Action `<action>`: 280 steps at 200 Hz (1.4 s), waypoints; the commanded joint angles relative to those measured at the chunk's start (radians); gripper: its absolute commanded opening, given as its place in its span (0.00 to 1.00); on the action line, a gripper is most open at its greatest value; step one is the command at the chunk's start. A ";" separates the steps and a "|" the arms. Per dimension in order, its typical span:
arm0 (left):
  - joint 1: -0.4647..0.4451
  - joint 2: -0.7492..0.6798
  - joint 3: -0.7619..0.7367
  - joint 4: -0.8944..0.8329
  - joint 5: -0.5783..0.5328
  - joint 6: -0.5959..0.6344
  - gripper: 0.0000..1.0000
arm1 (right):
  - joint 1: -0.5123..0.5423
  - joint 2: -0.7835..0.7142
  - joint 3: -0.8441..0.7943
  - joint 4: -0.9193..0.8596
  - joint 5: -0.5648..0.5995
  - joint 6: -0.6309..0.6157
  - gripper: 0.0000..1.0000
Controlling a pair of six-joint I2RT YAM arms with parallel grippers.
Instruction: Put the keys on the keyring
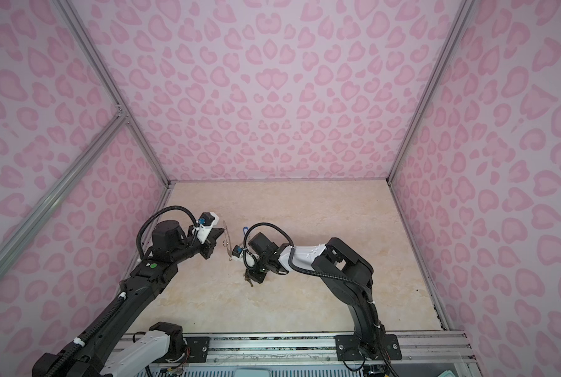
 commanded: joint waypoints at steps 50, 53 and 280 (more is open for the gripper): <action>0.000 -0.007 -0.004 0.043 0.005 0.006 0.03 | 0.005 -0.030 -0.038 0.025 -0.046 -0.008 0.04; 0.000 -0.008 -0.004 0.044 0.004 0.006 0.03 | 0.005 -0.033 -0.041 0.026 -0.047 -0.009 0.04; 0.000 -0.013 -0.012 0.041 0.025 0.018 0.03 | -0.011 -0.157 -0.169 0.146 -0.063 -0.077 0.00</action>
